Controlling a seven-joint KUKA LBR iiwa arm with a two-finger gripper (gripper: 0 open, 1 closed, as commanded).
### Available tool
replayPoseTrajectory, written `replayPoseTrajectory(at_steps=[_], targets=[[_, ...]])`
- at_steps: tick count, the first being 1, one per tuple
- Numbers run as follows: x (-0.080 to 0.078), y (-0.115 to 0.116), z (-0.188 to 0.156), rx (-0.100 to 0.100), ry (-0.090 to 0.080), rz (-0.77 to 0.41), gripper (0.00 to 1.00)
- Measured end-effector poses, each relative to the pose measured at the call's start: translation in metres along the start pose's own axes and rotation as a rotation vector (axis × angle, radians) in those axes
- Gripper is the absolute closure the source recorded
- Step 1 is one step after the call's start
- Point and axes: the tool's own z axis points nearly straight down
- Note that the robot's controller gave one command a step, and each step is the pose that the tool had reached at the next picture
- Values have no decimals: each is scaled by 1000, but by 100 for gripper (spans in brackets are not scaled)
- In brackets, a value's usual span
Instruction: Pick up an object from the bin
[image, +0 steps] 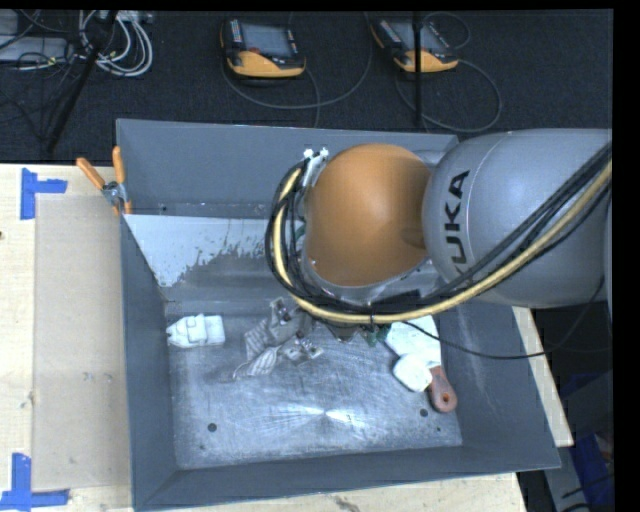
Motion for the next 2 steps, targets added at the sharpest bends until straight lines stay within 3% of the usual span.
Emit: replayPoseTrajectory(at_steps=[1,2], targets=[[0,0,0,0,1,1,100],[1,-8,-43,-3,7,-48,100]])
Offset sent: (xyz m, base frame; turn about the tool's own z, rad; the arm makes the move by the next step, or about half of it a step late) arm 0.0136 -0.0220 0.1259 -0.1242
